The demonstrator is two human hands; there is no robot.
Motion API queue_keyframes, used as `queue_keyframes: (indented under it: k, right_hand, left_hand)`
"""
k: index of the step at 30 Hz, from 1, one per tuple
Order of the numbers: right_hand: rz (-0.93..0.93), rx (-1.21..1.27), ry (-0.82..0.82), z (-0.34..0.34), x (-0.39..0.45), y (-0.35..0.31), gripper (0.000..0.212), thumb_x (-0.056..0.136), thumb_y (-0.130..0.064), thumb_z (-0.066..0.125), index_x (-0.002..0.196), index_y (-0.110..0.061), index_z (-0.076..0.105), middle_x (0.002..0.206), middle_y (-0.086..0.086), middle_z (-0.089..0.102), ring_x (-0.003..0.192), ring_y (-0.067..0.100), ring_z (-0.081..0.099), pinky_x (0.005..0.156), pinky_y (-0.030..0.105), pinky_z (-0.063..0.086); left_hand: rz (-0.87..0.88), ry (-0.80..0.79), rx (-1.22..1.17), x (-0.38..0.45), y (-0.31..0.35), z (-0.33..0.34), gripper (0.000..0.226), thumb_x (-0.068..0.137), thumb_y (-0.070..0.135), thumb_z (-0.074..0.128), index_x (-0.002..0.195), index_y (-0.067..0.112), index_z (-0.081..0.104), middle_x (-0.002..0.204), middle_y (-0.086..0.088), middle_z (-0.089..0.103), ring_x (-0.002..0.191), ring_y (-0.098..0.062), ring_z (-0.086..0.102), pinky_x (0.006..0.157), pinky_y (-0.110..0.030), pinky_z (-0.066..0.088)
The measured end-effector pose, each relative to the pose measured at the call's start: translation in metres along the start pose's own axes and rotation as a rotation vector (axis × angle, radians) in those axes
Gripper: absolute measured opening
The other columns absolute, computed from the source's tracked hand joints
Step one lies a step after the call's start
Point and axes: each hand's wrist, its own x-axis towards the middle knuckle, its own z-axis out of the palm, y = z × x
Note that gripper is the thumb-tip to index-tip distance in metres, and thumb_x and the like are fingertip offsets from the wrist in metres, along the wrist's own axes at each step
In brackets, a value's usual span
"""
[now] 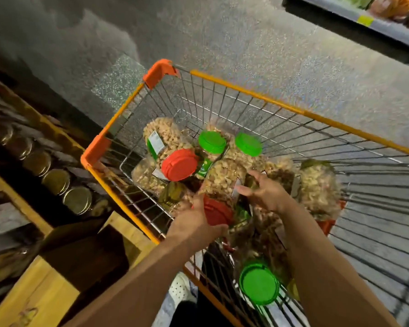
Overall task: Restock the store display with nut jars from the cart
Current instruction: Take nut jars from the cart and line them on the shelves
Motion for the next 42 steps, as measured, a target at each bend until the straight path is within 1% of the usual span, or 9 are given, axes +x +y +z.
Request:
queue_keyframes:
  k: [11,14,18,23,29,33,35,39,42]
  right_hand:
    - [0.113,-0.057,-0.005,0.006,0.070,0.002,0.097,0.078,-0.078,0.063,0.158,-0.032,0.030,0.152,0.010,0.050,0.134,0.033,0.051,0.109,0.049,0.045]
    - [0.088,-0.017,0.031,0.009,0.080,-0.002,0.093,0.079,-0.076,0.065,0.154,-0.027,0.038,0.151,0.009,0.050,0.137,0.033,0.048,0.111,0.043,0.041]
    - [0.078,0.082,0.025,0.013,0.086,-0.003,0.085,0.082,-0.064,0.072,0.149,-0.022,0.040,0.144,0.011,0.054,0.129,0.032,0.053,0.094,0.038,0.044]
    - [0.077,0.105,0.043,0.013,0.084,-0.005,0.088,0.079,-0.065,0.075,0.148,-0.021,0.042,0.142,0.010,0.056,0.126,0.030,0.055,0.091,0.036,0.044]
    - [0.077,0.131,0.095,0.010,0.067,-0.011,0.086,0.078,-0.065,0.076,0.143,-0.015,0.047,0.140,0.010,0.055,0.131,0.030,0.053,0.102,0.034,0.041]
    - [0.087,0.114,0.129,0.003,0.036,-0.025,0.084,0.076,-0.071,0.072,0.136,-0.015,0.051,0.126,0.003,0.064,0.119,0.027,0.060,0.097,0.034,0.044]
    - [0.065,0.145,0.185,0.000,0.014,-0.031,0.060,0.078,-0.066,0.073,0.116,-0.021,0.057,0.107,-0.005,0.066,0.105,0.022,0.062,0.093,0.033,0.047]
    - [0.005,0.197,0.284,-0.001,-0.031,-0.052,0.066,0.076,-0.063,0.077,0.120,-0.019,0.058,0.119,0.003,0.063,0.110,0.021,0.059,0.091,0.030,0.043]
    - [-0.024,0.155,0.335,0.004,-0.074,-0.074,0.051,0.076,-0.067,0.074,0.098,-0.022,0.061,0.101,-0.002,0.065,0.093,0.017,0.056,0.078,0.029,0.040]
  left_hand:
    - [-0.232,-0.073,-0.221,0.041,0.005,0.011,0.135,0.068,0.069,0.081,0.161,0.033,-0.009,0.157,-0.011,0.037,0.139,-0.033,0.044,0.110,-0.039,0.043]
    - [-0.250,-0.081,-0.299,0.048,0.001,0.015,0.139,0.059,0.072,0.085,0.160,0.039,-0.005,0.151,-0.009,0.045,0.132,-0.031,0.052,0.106,-0.043,0.049]
    - [-0.253,-0.095,-0.371,0.053,-0.001,0.015,0.148,0.040,0.080,0.084,0.156,0.044,0.000,0.139,-0.003,0.055,0.115,-0.028,0.062,0.097,-0.043,0.056]
    - [-0.272,-0.066,-0.393,0.055,0.000,0.014,0.133,0.060,0.060,0.091,0.158,0.036,0.005,0.129,-0.001,0.056,0.111,-0.025,0.061,0.094,-0.040,0.057]
    - [-0.238,-0.048,-0.428,0.038,0.004,0.003,0.132,0.061,0.065,0.088,0.160,0.038,0.006,0.140,0.000,0.052,0.122,-0.027,0.057,0.100,-0.037,0.053]
    - [-0.148,-0.002,-0.428,0.011,0.000,-0.015,0.129,0.058,0.070,0.086,0.158,0.037,0.011,0.132,0.003,0.055,0.120,-0.025,0.057,0.104,-0.040,0.051]
    - [-0.092,0.032,-0.395,-0.006,-0.001,-0.029,0.128,0.058,0.075,0.083,0.156,0.035,0.012,0.121,0.007,0.053,0.115,-0.023,0.058,0.103,-0.041,0.052]
    - [-0.012,0.121,-0.307,-0.046,-0.012,-0.053,0.127,0.058,0.088,0.070,0.157,0.035,0.012,0.137,0.000,0.061,0.123,-0.028,0.060,0.102,-0.040,0.050]
    - [0.035,0.180,-0.382,-0.082,-0.031,-0.063,0.126,0.056,0.091,0.069,0.157,0.036,0.016,0.140,-0.001,0.059,0.125,-0.029,0.058,0.100,-0.041,0.050]
